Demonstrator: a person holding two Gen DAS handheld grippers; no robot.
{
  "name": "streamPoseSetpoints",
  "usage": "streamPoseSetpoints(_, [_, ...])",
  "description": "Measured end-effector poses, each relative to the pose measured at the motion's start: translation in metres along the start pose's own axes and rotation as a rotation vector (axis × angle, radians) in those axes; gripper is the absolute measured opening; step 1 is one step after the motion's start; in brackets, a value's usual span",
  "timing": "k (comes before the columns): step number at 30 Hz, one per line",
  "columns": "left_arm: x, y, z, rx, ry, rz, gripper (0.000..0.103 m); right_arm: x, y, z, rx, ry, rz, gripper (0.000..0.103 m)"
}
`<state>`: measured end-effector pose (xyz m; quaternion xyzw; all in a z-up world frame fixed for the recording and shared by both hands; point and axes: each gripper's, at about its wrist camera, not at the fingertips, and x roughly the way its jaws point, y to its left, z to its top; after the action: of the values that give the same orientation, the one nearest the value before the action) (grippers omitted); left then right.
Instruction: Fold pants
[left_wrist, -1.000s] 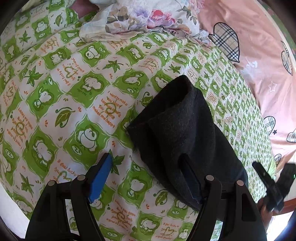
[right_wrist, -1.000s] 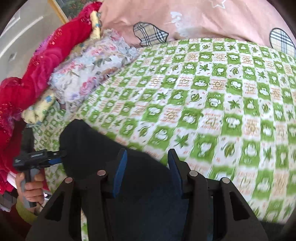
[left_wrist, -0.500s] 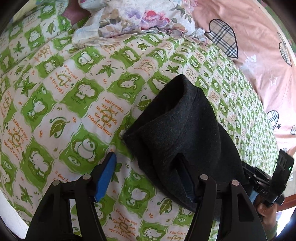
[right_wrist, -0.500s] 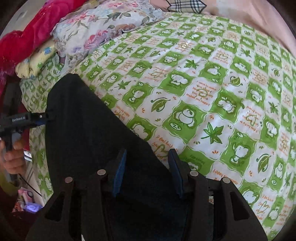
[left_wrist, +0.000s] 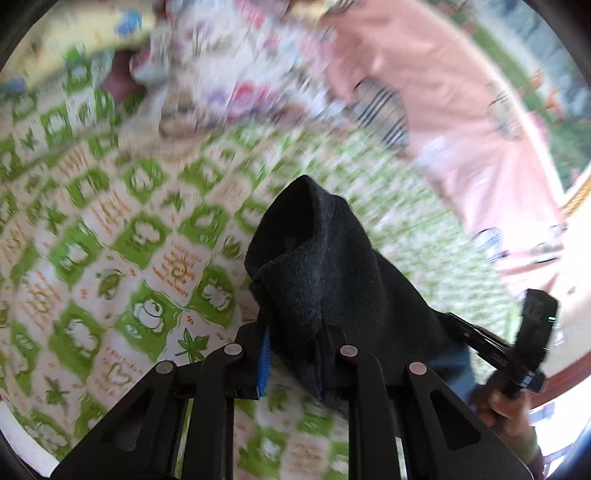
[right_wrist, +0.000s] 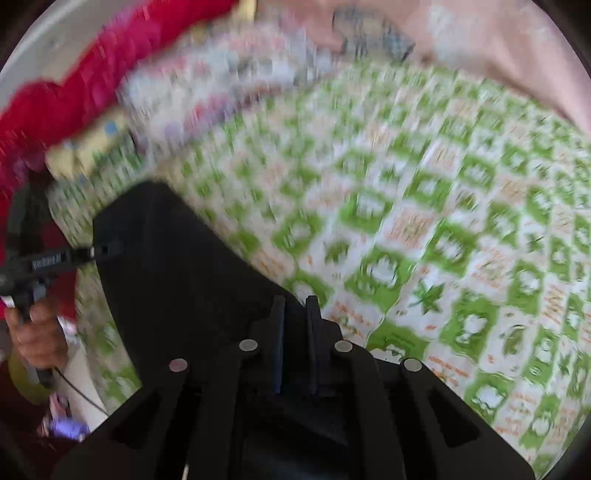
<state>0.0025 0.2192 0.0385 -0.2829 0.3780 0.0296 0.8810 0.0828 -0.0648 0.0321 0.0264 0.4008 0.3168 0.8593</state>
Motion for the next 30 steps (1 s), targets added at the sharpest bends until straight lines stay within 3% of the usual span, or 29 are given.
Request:
streamPoseSetpoints(3, [-0.032, -0.007, 0.001, 0.041, -0.064, -0.069, 0.018, -0.017, 0.008, 0.003, 0.001, -0.099, -0.034, 0.01])
streamPoseSetpoints(5, [-0.037, -0.011, 0.003, 0.066, -0.075, -0.071, 0.018, -0.013, 0.014, 0.004, -0.022, -0.115, -0.07, 0.01])
streamPoseSetpoints(11, [-0.005, 0.004, 0.001, 0.107, -0.051, 0.074, 0.018, 0.035, 0.024, -0.004, -0.087, -0.093, -0.167, 0.01])
streamPoseSetpoints(16, [0.035, 0.017, -0.004, 0.159, 0.009, 0.199, 0.02, 0.055, 0.005, -0.009, -0.02, -0.057, -0.174, 0.012])
streamPoseSetpoints(20, [0.03, 0.023, -0.004, 0.139, 0.012, 0.205, 0.031, 0.028, 0.001, -0.007, 0.03, -0.104, -0.214, 0.019])
streamPoseSetpoints(22, [0.019, 0.022, -0.003, 0.138, -0.011, 0.229, 0.04, 0.004, -0.004, -0.012, 0.079, -0.143, -0.209, 0.044])
streamPoseSetpoints(23, [0.012, 0.022, -0.003, 0.138, -0.032, 0.241, 0.041, -0.006, -0.006, -0.015, 0.095, -0.161, -0.21, 0.049])
streamPoseSetpoints(25, [-0.002, 0.021, -0.002, 0.138, -0.073, 0.261, 0.042, -0.028, -0.006, -0.025, 0.126, -0.211, -0.217, 0.05])
streamPoseSetpoints(30, [-0.023, 0.007, 0.002, 0.143, -0.098, 0.231, 0.047, -0.08, -0.009, -0.066, 0.222, -0.285, -0.245, 0.051])
